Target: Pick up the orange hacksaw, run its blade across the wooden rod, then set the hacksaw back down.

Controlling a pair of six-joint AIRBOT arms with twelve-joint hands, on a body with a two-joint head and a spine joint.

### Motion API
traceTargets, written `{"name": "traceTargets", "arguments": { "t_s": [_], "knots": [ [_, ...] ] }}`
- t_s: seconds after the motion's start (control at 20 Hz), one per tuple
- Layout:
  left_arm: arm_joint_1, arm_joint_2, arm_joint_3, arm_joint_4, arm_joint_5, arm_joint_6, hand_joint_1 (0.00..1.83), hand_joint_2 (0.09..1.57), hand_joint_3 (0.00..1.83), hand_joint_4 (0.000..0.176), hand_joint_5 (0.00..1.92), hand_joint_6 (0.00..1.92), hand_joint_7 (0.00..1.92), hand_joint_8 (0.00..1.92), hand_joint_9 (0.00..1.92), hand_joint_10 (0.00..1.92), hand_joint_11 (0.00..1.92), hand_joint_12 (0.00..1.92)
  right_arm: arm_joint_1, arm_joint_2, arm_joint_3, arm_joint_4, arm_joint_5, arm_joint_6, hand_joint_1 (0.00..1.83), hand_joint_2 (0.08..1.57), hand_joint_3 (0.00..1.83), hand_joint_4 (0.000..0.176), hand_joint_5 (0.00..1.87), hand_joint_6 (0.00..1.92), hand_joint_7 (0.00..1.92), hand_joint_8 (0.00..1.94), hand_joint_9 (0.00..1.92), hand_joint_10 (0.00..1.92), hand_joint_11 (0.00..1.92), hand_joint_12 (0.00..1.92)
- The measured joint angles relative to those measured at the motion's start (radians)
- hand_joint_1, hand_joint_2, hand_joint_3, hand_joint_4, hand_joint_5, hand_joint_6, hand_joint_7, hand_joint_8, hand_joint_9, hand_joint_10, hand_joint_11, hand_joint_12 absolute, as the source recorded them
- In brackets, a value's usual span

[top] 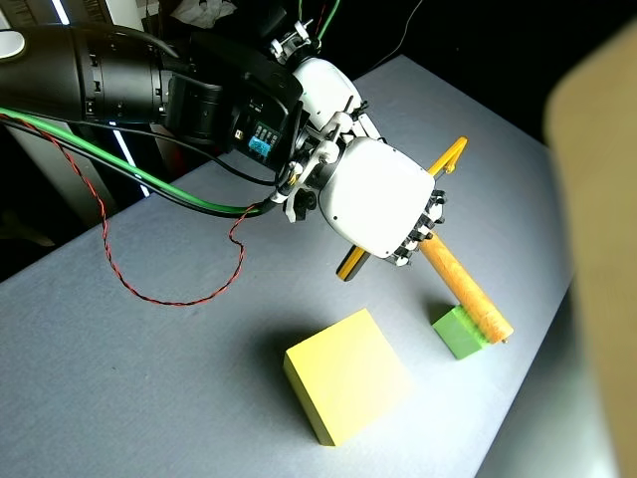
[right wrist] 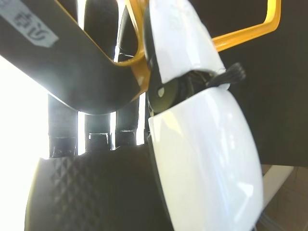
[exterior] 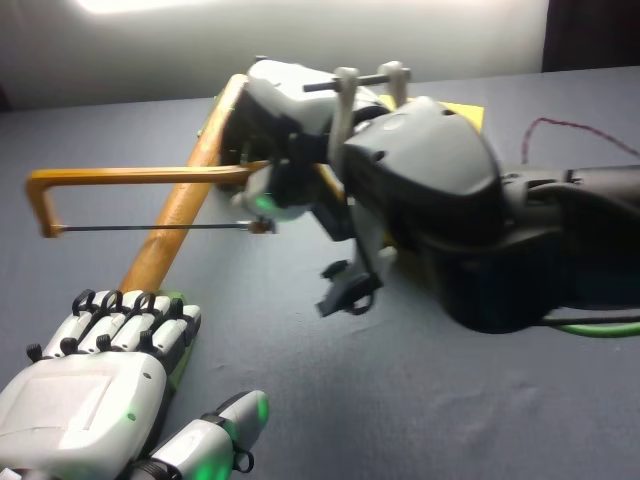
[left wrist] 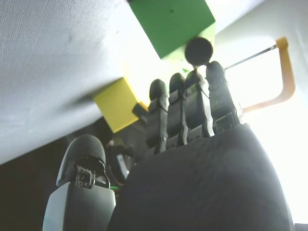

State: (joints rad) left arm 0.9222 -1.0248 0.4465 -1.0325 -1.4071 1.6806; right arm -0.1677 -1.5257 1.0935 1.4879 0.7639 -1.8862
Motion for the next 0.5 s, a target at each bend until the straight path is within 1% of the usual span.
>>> {"name": "traceTargets", "arguments": {
  "t_s": [0.05,0.15,0.2,0.25,0.35,0.4,0.45,0.5],
  "knots": [
    [0.0,0.0,0.0,0.0,0.0,0.0,0.0,1.29,0.0,0.0,0.26,0.0,0.19,0.0,0.15,0.0,0.0,0.32,-0.005,0.016,-0.008,0.008,0.0,-0.003,1.39,1.05,0.0,0.0,0.98,0.92,1.12,0.68,1.13,0.87,1.05,0.8],
    [0.0,0.0,0.0,0.0,0.0,0.0,0.0,1.28,0.0,0.0,0.23,0.0,0.16,0.0,0.12,0.0,0.0,0.24,-0.015,0.068,-0.032,0.006,-0.006,-0.01,1.39,1.05,0.0,0.0,0.98,0.92,1.12,0.68,1.14,0.86,1.05,0.81],
    [0.0,0.001,0.0,-0.001,0.0,0.0,0.0,1.28,0.0,0.0,0.22,0.0,0.16,0.0,0.12,0.0,0.0,0.24,-0.023,0.114,-0.047,-0.001,-0.016,-0.024,1.39,1.05,0.0,0.0,0.98,0.92,1.12,0.68,1.14,0.86,1.05,0.81],
    [0.0,0.001,0.0,0.0,0.0,0.0,0.0,1.28,0.0,0.0,0.22,0.0,0.16,0.0,0.12,0.0,0.0,0.24,-0.025,0.128,-0.052,0.001,-0.021,-0.025,1.39,1.05,0.0,0.0,0.98,0.92,1.12,0.68,1.14,0.86,1.05,0.81],
    [0.0,0.001,0.0,-0.001,0.0,0.0,0.0,1.28,0.0,0.0,0.23,0.0,0.16,0.0,0.12,0.0,0.0,0.26,-0.026,0.144,-0.055,0.003,-0.032,-0.027,1.39,1.05,0.0,0.0,0.97,0.93,1.13,0.65,1.15,0.85,1.05,0.81],
    [0.0,0.001,0.0,-0.002,0.0,0.0,0.0,1.29,0.0,0.0,0.27,0.01,0.19,0.01,0.15,0.01,0.0,0.35,-0.025,0.147,-0.055,0.002,-0.032,-0.029,1.39,1.06,0.0,0.0,0.96,0.95,1.12,0.7,1.13,0.87,1.05,0.8],
    [0.0,0.001,0.0,-0.002,0.0,0.0,0.0,1.29,0.0,0.0,0.24,0.0,0.18,0.0,0.14,0.0,0.0,0.32,-0.025,0.146,-0.055,0.001,-0.031,-0.031,1.4,1.04,0.0,0.0,0.99,0.9,1.16,0.62,1.16,0.82,1.07,0.78],
    [0.0,0.001,0.0,-0.001,0.0,0.0,0.0,1.29,0.0,0.0,0.24,0.0,0.17,0.0,0.13,0.0,0.0,0.3,-0.025,0.141,-0.055,0.001,-0.032,-0.032,1.39,1.05,0.0,0.0,0.98,0.92,1.14,0.66,1.14,0.85,1.07,0.78]
  ]
}}
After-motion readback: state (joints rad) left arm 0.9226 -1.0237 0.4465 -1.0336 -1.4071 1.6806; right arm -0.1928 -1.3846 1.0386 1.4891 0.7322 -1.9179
